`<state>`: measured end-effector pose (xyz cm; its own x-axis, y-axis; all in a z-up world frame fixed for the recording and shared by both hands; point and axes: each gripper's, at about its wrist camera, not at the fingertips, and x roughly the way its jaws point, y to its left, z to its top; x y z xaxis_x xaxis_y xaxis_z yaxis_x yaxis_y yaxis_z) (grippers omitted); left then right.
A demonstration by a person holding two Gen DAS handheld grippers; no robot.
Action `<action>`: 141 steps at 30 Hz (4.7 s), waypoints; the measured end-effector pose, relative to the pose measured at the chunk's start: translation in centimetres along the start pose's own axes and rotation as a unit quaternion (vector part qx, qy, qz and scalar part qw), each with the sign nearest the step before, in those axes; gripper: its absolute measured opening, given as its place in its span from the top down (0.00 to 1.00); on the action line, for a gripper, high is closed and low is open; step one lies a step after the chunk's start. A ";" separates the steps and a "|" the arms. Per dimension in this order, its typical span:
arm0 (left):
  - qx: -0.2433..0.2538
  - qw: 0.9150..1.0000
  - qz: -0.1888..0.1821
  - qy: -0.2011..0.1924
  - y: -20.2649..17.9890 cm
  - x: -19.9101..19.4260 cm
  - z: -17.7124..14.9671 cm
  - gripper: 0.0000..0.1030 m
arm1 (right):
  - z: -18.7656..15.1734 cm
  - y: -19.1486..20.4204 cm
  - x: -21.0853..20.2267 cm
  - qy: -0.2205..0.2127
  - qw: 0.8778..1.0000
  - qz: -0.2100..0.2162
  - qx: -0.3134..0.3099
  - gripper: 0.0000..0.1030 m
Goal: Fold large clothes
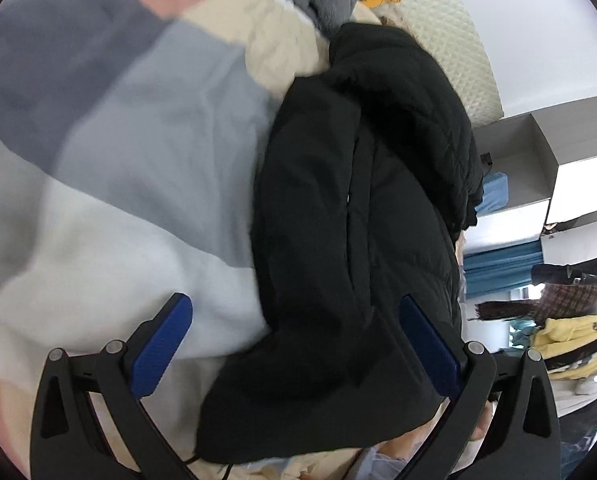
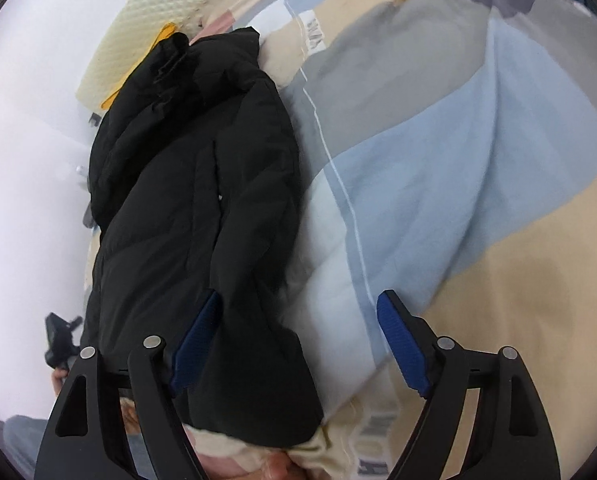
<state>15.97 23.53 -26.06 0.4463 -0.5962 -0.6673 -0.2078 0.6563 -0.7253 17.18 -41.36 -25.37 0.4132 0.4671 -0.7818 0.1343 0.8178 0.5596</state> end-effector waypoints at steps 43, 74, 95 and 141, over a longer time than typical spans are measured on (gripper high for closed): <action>0.021 1.000 -0.011 -0.017 -8.9 -1.4 -0.8 0.91 | -0.2 9.3 -4.3 -0.133 0.977 0.141 -0.085 0.94; 0.061 0.992 -0.071 -0.082 -15.6 -19.5 -0.1 0.92 | -1.0 16.9 -23.8 -0.196 0.942 0.255 -0.099 0.93; -0.017 0.997 -0.007 -0.080 -16.0 -13.3 9.7 0.90 | 13.4 16.9 -13.7 -0.179 0.978 0.098 0.041 0.91; -0.004 0.990 0.111 -0.088 -14.9 0.5 17.0 0.21 | 20.6 9.9 -1.9 -0.110 0.988 -0.013 0.106 0.40</action>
<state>34.14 21.31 -12.72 0.5331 -0.3467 -0.7718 -0.3252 0.7582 -0.5652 36.30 -41.03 -12.70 0.5892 0.3441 -0.7311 0.3236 0.7285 0.6038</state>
